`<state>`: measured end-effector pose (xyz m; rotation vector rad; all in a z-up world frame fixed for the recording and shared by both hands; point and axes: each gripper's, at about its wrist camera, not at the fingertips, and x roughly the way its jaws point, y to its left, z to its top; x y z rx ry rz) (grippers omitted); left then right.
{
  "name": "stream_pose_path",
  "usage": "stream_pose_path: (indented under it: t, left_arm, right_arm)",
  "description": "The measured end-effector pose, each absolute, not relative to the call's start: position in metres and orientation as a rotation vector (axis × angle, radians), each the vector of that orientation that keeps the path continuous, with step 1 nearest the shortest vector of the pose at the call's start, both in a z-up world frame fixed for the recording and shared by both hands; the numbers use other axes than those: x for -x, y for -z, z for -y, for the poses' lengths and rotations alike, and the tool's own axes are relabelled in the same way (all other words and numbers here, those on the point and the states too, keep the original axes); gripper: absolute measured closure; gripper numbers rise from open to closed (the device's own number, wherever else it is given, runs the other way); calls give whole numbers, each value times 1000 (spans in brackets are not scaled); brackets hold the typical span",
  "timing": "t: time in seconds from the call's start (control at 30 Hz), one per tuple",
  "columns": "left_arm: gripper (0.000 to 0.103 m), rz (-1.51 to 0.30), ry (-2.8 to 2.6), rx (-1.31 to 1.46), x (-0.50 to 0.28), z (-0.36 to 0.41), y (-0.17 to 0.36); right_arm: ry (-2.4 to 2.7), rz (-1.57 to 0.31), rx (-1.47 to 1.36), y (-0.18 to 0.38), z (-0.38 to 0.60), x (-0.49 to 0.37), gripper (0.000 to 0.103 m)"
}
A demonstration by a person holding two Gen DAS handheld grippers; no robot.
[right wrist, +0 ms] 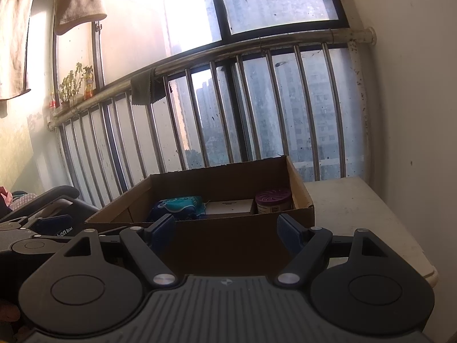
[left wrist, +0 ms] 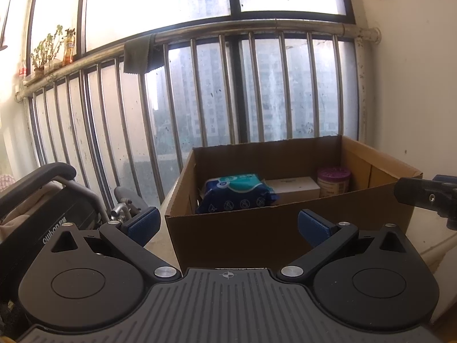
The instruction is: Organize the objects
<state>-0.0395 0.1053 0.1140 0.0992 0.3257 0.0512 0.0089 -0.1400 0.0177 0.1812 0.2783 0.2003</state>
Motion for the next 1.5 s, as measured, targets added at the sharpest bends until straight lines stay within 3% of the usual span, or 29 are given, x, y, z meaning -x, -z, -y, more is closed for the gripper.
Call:
stream_pose_path:
  t: [1.5]
  left_arm:
    - [0,-353,-48,-111,33,-101,-108]
  right_arm:
    - [-206,-287,-177,-14,139,-11,18]
